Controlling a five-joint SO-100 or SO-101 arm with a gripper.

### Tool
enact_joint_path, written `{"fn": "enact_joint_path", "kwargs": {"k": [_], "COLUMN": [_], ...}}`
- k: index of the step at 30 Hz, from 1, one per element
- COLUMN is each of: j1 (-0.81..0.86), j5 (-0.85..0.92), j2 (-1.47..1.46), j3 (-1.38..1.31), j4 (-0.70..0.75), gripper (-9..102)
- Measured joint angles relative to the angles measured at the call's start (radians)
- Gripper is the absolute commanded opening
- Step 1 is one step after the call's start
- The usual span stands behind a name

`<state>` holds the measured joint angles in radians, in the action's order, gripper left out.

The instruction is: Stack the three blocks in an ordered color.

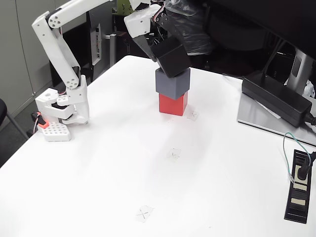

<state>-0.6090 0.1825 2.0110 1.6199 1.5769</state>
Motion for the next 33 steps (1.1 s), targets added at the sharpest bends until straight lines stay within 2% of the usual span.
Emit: {"fn": "enact_joint_path", "kwargs": {"k": [27, 33], "j1": [-0.003, -0.091], "j5": [0.0, 0.0], "j2": [0.035, 0.071], "j3": [0.021, 0.023], "j4": [0.008, 0.009], "gripper": [0, 0]}}
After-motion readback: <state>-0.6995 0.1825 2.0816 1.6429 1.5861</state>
